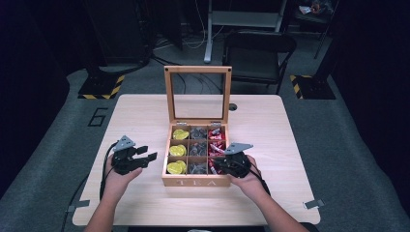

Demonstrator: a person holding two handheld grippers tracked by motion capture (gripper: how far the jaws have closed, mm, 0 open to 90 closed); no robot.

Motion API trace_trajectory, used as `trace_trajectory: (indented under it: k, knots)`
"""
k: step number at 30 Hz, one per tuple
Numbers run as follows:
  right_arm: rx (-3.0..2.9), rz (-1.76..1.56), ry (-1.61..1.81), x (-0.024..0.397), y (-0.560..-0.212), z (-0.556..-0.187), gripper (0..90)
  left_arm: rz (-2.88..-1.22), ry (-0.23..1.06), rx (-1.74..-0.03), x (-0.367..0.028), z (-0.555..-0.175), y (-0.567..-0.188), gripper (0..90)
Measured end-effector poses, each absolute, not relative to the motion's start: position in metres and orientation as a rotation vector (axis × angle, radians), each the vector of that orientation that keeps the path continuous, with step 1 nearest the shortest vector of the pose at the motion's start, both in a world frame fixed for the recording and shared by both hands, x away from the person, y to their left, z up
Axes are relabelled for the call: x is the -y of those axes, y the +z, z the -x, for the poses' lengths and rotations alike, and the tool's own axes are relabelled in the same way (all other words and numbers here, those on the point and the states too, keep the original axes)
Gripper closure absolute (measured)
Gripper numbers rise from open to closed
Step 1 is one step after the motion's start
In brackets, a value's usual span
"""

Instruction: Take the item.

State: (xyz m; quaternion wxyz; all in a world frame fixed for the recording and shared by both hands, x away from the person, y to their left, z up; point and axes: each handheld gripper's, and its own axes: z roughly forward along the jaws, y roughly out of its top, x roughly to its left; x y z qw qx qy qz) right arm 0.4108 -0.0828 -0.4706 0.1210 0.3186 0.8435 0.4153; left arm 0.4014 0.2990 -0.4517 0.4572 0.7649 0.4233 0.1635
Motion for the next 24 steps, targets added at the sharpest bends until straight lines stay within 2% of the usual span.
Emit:
trace_trajectory:
  k: [9,24]
  knots:
    - [-2.489,-0.956,1.175,0.0814,-0.4737,-0.4129,74.1,-1.881,0.406,-1.044,-0.2988,-0.4014,-0.4518,45.5]
    - [-2.483,-0.913,1.165,0.0822,-0.4704,-0.4107,81.2,-1.876,0.415,-1.046,-0.2999,-0.4014,-0.4515,45.5]
